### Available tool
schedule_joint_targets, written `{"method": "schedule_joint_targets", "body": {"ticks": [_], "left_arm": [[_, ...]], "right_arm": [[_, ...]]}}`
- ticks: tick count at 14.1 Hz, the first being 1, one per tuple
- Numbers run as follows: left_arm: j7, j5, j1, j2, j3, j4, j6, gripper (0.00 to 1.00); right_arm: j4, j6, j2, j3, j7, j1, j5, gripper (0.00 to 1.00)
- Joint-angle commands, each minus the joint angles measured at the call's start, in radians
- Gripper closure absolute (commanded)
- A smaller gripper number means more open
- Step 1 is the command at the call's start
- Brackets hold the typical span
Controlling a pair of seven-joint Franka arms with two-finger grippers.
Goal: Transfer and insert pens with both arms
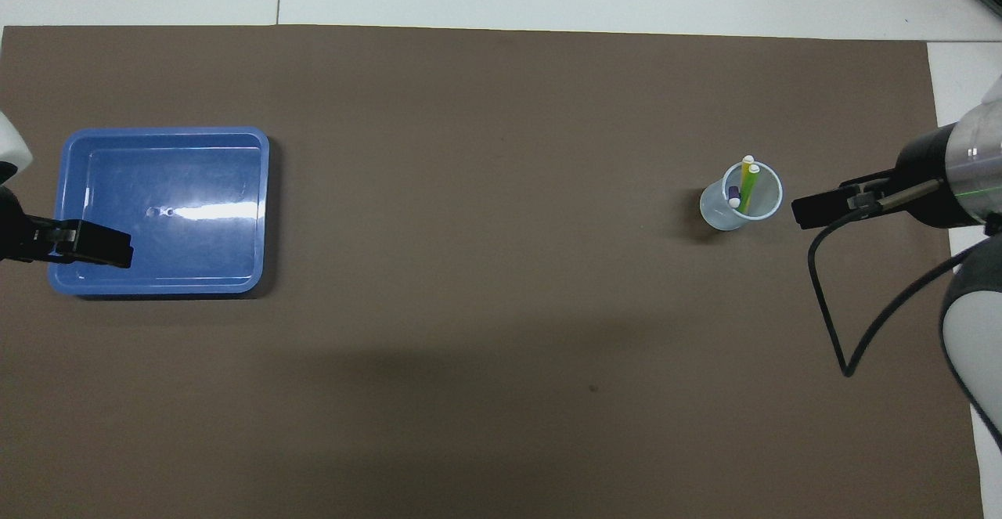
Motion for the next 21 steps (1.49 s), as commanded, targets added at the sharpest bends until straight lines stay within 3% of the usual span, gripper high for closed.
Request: {"method": "schedule_joint_targets", "body": {"ticks": [1,21], "left_arm": [[-0.003,-0.002,0.007,-0.026,-0.006,-0.023,0.001,0.00],[-0.006,-0.002,0.009,-0.024,-0.006,-0.025,0.001,0.00]], "right_arm": [[-0.007,-0.008,-0.009,-0.011,0.019,0.007,-0.005,0.00],[-0.013,-0.009,-0.004,-0.031,0.023,-0.001,-0.010,0.00]]}}
